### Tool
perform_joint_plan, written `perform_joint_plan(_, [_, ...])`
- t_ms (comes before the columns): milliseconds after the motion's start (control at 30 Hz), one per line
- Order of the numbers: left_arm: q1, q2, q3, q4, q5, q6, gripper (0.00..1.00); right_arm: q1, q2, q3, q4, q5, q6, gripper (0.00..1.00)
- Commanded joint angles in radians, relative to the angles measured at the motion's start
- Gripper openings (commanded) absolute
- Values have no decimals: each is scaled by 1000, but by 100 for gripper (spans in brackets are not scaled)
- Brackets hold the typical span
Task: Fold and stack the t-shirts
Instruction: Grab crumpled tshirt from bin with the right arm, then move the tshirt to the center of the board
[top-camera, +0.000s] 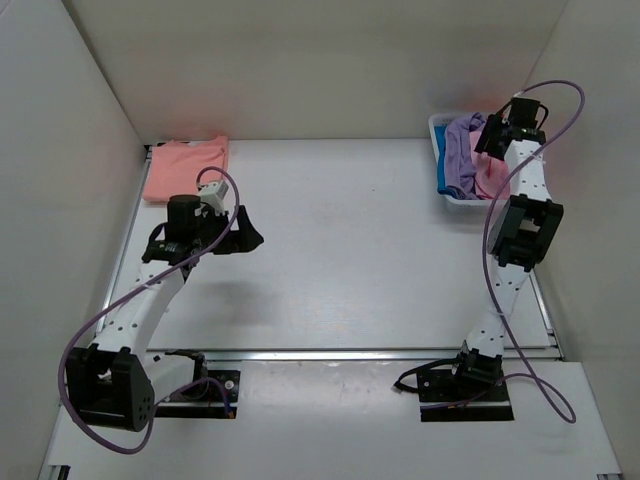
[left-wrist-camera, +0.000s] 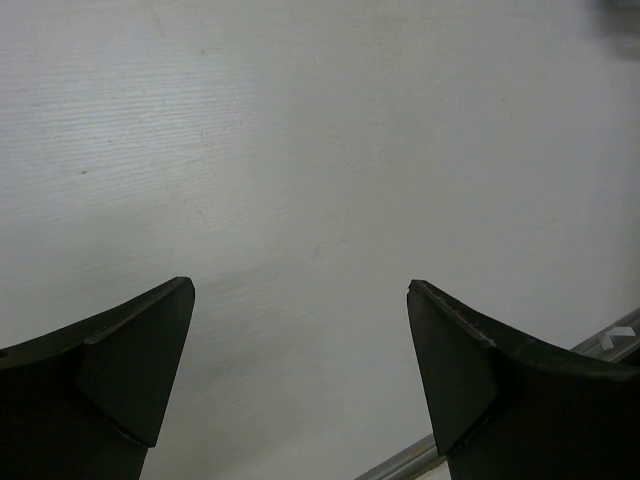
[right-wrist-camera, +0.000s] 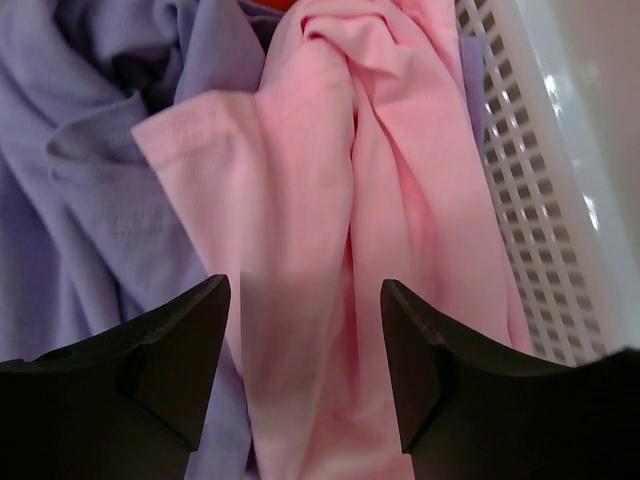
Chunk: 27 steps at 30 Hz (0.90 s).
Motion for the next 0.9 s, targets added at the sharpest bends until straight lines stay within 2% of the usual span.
perform_joint_plan(0, [5,-5,-24,59,-14,3,96,-5,94,220,-102,23,-2,59])
perform_joint_plan(67, [6,-2,-27,60,-20,6,93,-2,121,239,-116,-20,13,53])
perform_joint_plan(100, [12,-2,-30,60,-23,5,83,-7,113,221,-111,-19,13,40])
perform_joint_plan(133, [16,-7,-28,51,-16,6,68,-7,110,219,-121,-22,22,20])
perform_joint_plan(200, [14,-10,-33,53,-22,6,53,5,95,235,-139,-9,27,0])
perform_joint_plan(233, [17,-15,-35,54,-19,8,43,-1,82,248,-141,-2,38,0])
perform_joint_plan(267, [19,-25,-36,53,-5,8,39,-4,73,265,-145,-6,36,0])
perform_joint_plan(333, [19,-47,-32,57,3,-3,24,2,24,275,-157,-28,42,0])
perform_joint_plan(467, [5,-106,-7,48,6,-32,12,13,-195,232,-127,-49,44,0])
perform_joint_plan(567, [-10,-146,19,1,12,-35,14,41,-406,119,-116,-69,35,0])
perform_joint_plan(600, [-18,-151,24,-28,29,-35,11,60,-515,70,-105,-72,39,0])
perform_joint_plan(633, [-20,-154,31,-52,35,-35,6,89,-651,-49,-66,-86,32,0])
perform_joint_plan(667, [-15,-156,30,-59,61,-44,6,112,-718,-208,21,-88,16,0])
perform_joint_plan(700, [-24,-163,16,-62,86,-57,6,154,-864,-354,74,-82,22,0])
perform_joint_plan(767, [-46,-197,1,-56,107,-86,12,218,-1069,-476,146,-88,28,0])
perform_joint_plan(867, [-58,-243,-30,-50,113,-130,14,261,-1143,-473,49,-160,48,1])
